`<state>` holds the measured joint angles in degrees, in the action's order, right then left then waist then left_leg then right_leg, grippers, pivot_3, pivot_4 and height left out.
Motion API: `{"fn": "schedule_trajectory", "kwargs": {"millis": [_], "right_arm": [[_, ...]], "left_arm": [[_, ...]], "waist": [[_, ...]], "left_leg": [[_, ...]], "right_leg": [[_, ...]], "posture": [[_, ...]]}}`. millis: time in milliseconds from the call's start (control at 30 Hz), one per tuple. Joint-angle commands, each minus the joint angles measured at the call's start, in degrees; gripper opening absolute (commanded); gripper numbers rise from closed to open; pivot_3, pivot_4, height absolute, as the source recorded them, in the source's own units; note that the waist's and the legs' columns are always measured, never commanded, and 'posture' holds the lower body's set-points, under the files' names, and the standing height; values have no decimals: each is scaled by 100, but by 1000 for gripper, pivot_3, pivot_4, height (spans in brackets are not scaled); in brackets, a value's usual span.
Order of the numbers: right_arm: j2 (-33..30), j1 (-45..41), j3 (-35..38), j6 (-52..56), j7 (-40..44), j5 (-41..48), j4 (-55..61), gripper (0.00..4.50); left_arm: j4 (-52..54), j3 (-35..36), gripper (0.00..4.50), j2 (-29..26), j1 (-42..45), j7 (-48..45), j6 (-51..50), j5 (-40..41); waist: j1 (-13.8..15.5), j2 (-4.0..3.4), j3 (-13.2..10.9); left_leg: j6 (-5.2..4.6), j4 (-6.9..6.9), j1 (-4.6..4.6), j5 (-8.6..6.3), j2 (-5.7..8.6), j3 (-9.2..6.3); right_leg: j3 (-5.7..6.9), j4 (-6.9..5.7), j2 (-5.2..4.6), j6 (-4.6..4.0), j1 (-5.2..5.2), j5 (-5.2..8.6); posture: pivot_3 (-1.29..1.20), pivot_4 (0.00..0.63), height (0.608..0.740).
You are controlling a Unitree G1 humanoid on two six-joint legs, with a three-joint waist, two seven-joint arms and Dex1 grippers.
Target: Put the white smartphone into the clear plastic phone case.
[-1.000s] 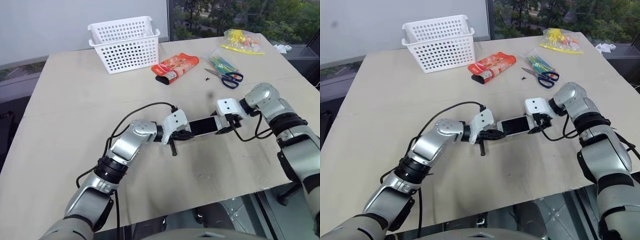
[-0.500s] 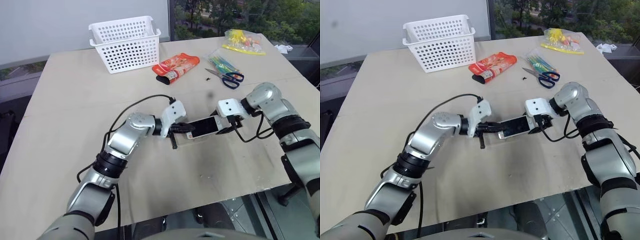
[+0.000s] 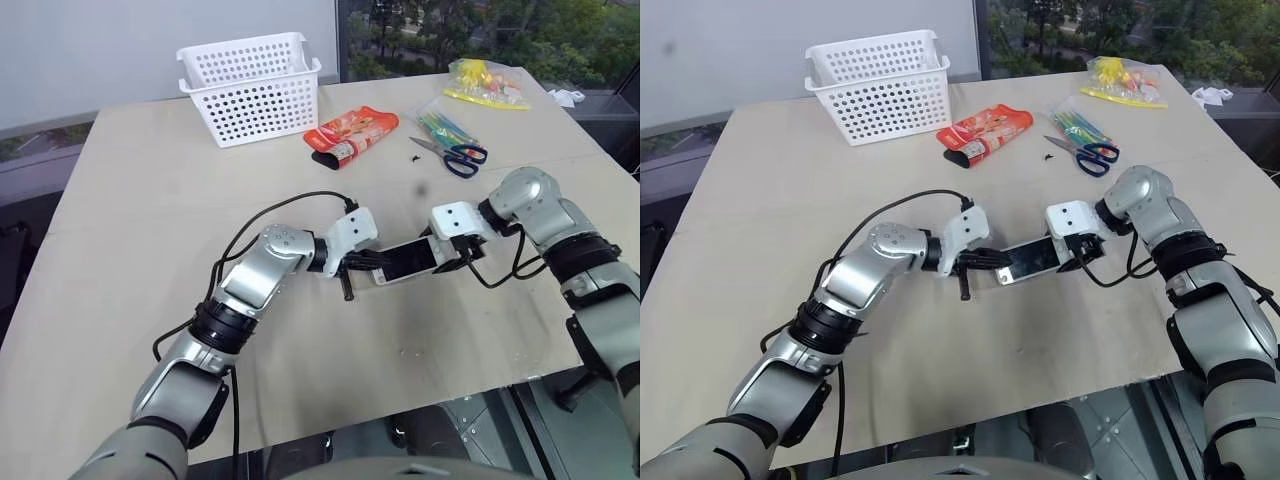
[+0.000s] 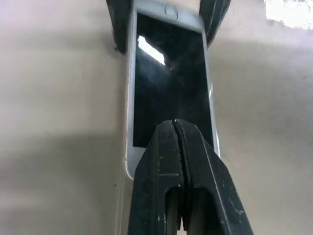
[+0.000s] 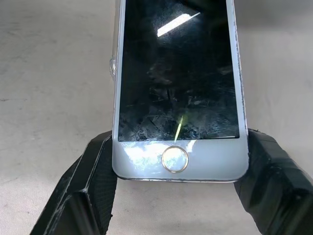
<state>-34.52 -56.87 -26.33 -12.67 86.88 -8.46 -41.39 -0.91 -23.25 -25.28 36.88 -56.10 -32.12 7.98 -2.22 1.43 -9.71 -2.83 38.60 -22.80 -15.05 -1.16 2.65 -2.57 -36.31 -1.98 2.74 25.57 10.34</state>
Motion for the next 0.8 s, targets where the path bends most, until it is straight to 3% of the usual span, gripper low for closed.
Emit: {"fn": "schedule_trajectory", "kwargs": {"millis": [33,267,467,500,567,800], "right_arm": [[-43,18,-8,-25,431,57,232,2837],[5,-52,-70,163,429,-29,178,2837],[26,-6,-87,173,497,11,243,2837],[23,-3,-80,177,512,25,248,3899],[-1,0,-52,205,505,55,267,4406],[-145,-48,122,373,342,153,372,4406]], "left_arm": [[-32,-22,0,16,-47,43,81,-107],[-143,-137,0,34,-187,115,31,-224],[-854,-326,0,257,-311,398,197,-563],[-1001,-363,0,280,-313,457,256,-639],[-1260,-449,0,307,-314,533,408,-796],[-1540,-499,0,404,-441,518,602,-911]], "waist": [[1,0,0],[4,0,0],[8,-1,5],[7,-2,6],[6,-1,10],[4,-1,22]], "left_leg": [[0,1,0,0,0,0],[0,1,1,0,0,-1],[0,19,7,0,0,3],[0,23,11,0,0,4],[-1,29,31,0,0,6],[-2,31,146,-1,-7,-11]], "right_leg": [[0,-1,0,0,0,0],[1,-4,0,0,0,0],[1,-13,0,0,-10,0],[2,-14,0,0,-16,1],[4,-15,1,0,-37,1],[2,-4,-4,-3,-154,28]], "posture": [[0,150,740],[0,150,740],[0,150,740],[0,150,740],[0,150,740],[0,150,740]]}}
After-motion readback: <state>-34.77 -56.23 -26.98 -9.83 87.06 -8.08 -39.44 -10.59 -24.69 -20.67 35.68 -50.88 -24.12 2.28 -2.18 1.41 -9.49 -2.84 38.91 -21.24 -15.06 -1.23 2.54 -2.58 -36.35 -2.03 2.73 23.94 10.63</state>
